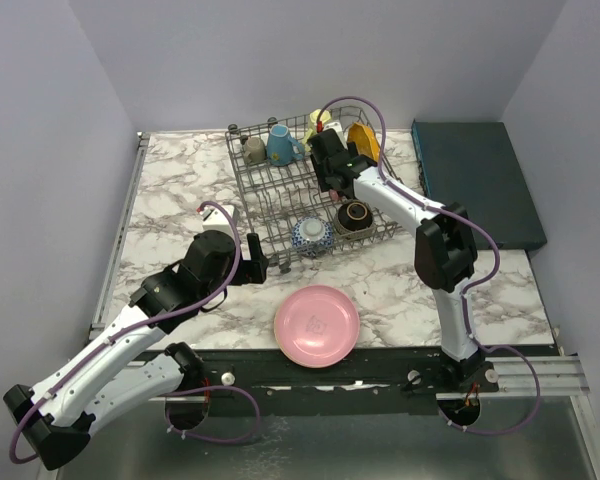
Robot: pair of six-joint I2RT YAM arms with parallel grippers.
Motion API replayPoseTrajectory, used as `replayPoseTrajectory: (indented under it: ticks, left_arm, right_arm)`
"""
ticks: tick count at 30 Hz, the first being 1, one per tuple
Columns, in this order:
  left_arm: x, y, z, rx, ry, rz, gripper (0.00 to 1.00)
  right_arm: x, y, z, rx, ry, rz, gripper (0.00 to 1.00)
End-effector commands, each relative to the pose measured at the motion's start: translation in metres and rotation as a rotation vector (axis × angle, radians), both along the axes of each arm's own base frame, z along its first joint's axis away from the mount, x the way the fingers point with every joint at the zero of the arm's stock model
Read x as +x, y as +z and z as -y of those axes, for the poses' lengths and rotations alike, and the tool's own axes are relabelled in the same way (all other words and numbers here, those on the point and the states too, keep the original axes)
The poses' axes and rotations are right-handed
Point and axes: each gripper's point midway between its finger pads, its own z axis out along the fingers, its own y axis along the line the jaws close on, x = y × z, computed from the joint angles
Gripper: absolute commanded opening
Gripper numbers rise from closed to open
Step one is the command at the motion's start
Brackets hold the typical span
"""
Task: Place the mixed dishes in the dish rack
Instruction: Insert the plate into the dish rack, then pick up the plate at the center of the board.
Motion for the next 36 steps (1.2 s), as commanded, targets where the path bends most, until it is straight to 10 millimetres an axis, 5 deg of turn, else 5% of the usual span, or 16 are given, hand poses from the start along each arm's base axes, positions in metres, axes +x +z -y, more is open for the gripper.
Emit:
replayPoseTrajectory:
  ticks: [1, 10, 21, 36]
  left_arm:
    - [-0.001, -0.006, 0.000, 0.009, -0.008, -0.017, 0.87]
    - [0.000, -0.006, 0.000, 0.009, -0.007, -0.017, 0.88]
    - [0.000, -0.007, -0.001, 0.013, -0.004, -0.021, 0.87]
    - [0.000, -0.015, 0.002, 0.021, -0.011, -0.048, 0.88]
  right_arm:
    - [-0.002, 0.024, -0.004, 0.049, 0.016, 0.020, 0.71]
    - [-0.007, 0.033, -0.014, 0.128, 0.046, 0.022, 0.76]
    - [-0.016, 0.068, -0.013, 0.199, 0.058, 0.074, 0.79]
    - [-0.071, 0.120, -0.011, 0.380, 0.164, 0.098, 0.80]
